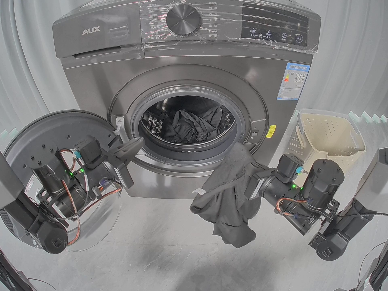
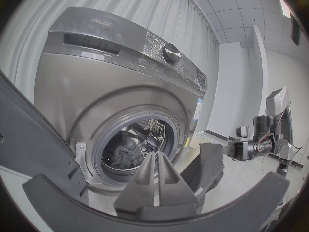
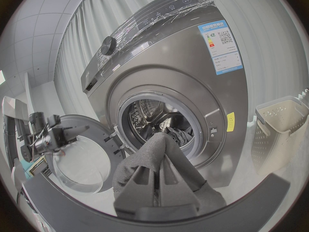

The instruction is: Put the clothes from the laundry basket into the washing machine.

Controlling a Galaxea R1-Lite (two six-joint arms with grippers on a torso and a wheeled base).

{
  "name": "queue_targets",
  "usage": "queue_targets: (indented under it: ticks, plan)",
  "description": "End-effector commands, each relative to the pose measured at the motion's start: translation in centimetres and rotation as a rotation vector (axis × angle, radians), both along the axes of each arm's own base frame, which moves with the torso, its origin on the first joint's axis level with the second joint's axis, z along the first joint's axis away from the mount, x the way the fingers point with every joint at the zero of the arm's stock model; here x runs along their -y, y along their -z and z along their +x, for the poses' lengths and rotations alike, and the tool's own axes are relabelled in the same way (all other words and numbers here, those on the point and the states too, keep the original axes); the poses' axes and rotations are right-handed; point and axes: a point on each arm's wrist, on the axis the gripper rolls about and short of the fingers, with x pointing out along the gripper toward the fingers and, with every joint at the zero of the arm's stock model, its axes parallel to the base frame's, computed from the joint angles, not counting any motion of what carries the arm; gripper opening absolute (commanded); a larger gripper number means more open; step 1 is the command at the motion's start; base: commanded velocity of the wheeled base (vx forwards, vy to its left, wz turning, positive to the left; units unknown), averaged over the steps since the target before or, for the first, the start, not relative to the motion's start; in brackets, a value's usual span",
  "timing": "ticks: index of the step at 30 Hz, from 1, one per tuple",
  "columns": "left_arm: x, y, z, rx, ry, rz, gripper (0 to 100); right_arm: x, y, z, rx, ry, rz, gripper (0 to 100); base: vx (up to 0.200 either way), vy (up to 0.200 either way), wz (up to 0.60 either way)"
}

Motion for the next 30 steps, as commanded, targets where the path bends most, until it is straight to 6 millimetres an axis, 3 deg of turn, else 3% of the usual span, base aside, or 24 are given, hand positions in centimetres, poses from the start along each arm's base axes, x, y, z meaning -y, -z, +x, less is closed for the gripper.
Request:
queue_targets:
  ticks: [1, 6, 12, 13, 18, 20, 25, 30]
  plan:
    - [0.6, 2.7, -1.0, -0.107, 0.039, 0.048, 0, -0.7, -1.2, 0.9, 0.046, 0.035, 0.047, 0, 0.0, 0.0, 0.0]
    - [1.4, 5.1, -0.9, -0.194, 0.065, 0.086, 0, -1.8, -2.9, 1.8, 0.108, 0.044, 0.102, 0, 0.0, 0.0, 0.0]
    - [1.4, 5.4, -0.3, -0.202, 0.097, 0.085, 0, -2.7, -4.2, 2.7, 0.156, 0.037, 0.136, 0, 0.0, 0.0, 0.0]
    - [1.4, 5.5, -0.4, -0.205, 0.107, 0.088, 100, -2.8, -4.3, 2.7, 0.159, 0.035, 0.137, 0, 0.0, 0.0, 0.0]
    - [1.5, 6.3, -0.5, -0.238, 0.144, 0.101, 100, -3.3, -5.1, 3.2, 0.178, 0.033, 0.152, 0, 0.0, 0.0, 0.0]
    - [1.6, 8.0, -0.3, -0.29, 0.152, 0.129, 100, -3.7, -5.5, 3.0, 0.181, 0.023, 0.156, 0, 0.0, 0.0, 0.0]
    - [2.2, 10.8, 1.1, -0.351, 0.155, 0.17, 100, -4.0, -5.9, 3.0, 0.188, 0.015, 0.164, 0, 0.0, 0.0, 0.0]
    - [3.0, 12.0, 2.9, -0.332, 0.153, 0.179, 100, -4.2, -6.1, 2.6, 0.194, 0.003, 0.171, 0, 0.0, 0.0, 0.0]
